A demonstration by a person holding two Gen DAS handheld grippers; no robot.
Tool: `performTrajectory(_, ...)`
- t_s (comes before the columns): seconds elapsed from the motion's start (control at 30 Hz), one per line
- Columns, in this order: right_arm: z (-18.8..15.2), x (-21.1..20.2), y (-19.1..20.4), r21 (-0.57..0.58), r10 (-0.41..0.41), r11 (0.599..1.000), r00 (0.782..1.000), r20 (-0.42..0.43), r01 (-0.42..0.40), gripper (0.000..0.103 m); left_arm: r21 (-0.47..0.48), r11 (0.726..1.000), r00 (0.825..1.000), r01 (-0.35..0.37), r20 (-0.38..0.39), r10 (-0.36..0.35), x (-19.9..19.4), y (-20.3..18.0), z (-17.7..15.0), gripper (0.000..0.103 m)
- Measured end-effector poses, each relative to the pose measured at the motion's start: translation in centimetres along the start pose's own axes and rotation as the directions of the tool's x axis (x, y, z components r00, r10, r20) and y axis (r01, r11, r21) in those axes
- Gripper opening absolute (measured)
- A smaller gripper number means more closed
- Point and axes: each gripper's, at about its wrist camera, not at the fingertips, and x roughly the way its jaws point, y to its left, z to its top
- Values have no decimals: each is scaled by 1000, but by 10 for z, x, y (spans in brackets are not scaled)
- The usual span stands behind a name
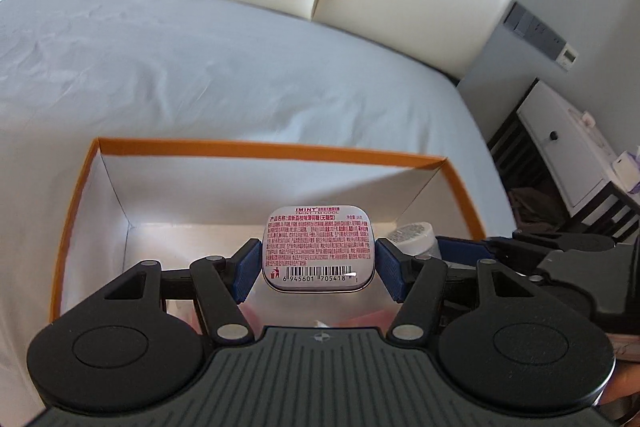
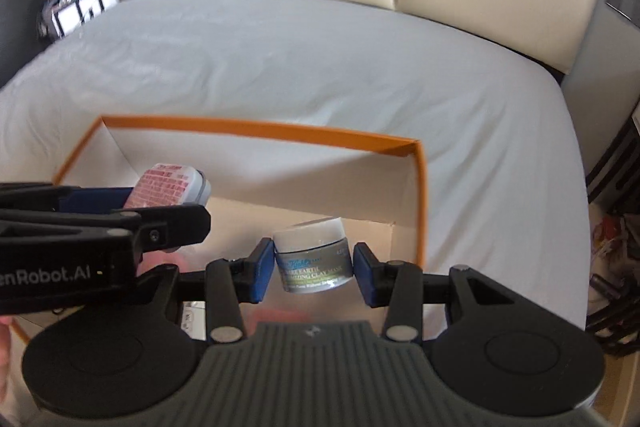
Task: Organize rigid objects
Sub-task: 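Lower the mint tin and cream jar into the orange box and open both tools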
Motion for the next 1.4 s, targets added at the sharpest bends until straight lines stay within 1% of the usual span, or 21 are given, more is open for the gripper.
performTrajectory(0.1, -3, 20, 3, -52, -2, 999, 1000, -28, 1, 43, 0, 1000, 1000, 1, -30, -1, 9, -2, -2, 70)
performTrajectory(0.17, -5, 25, 7, -118, -46, 992, 999, -8, 44, 43, 1, 1000, 999, 0, -43, 0, 12, -2, -2, 70)
performTrajectory(0.33, -10, 35, 16, -228, -94, 969, 996, 12, 94, 43, -7, 1000, 996, -28, -79, 28, 22, 1, -2, 70)
performTrajectory(0.47, -9, 36, 11, -233, -78, 969, 997, 19, 80, 43, -48, 998, 993, -35, -116, 30, 29, 8, -5, 70)
performTrajectory(0.5, -10, 36, 11, -237, -73, 969, 997, 22, 76, 44, -54, 998, 992, -38, -120, 32, 29, 9, -6, 70)
performTrajectory(0.6, -12, 34, 11, -243, -60, 968, 998, 34, 66, 45, -70, 996, 991, -51, -123, 42, 28, 13, -7, 70)
performTrajectory(0.73, -15, 25, 7, -213, -28, 976, 998, 55, 39, 45, -112, 993, 993, -39, -119, 26, 23, 20, -6, 70)
performTrajectory(0.8, -16, 19, 3, -188, -33, 981, 996, 84, 48, 47, -133, 991, 994, -34, -110, 20, 22, 24, -7, 70)
performTrajectory(0.83, -19, 12, 0, -175, -39, 983, 993, 110, 58, 52, -147, 989, 994, -29, -106, 13, 21, 26, -7, 70)
performTrajectory(0.9, -22, 3, -4, -157, -53, 985, 987, 151, 77, 56, -168, 986, 994, -17, -110, -2, 22, 29, -8, 70)
performTrajectory(0.93, -24, -2, -5, -150, -63, 985, 984, 164, 88, 56, -171, 985, 993, -15, -114, -4, 22, 29, -9, 70)
performTrajectory(1.07, -28, -6, -8, -128, -67, 988, 984, 167, 89, 56, -169, 986, 993, -18, -121, -3, 22, 28, -9, 71)
performTrajectory(1.27, -32, -6, -4, -129, -75, 987, 981, 179, 99, 57, -206, 978, 990, 11, -135, -39, 23, 35, -11, 71)
performTrajectory(1.4, -33, -5, -2, -134, -77, 986, 979, 189, 104, 58, -213, 977, 989, 15, -140, -45, 24, 36, -13, 74)
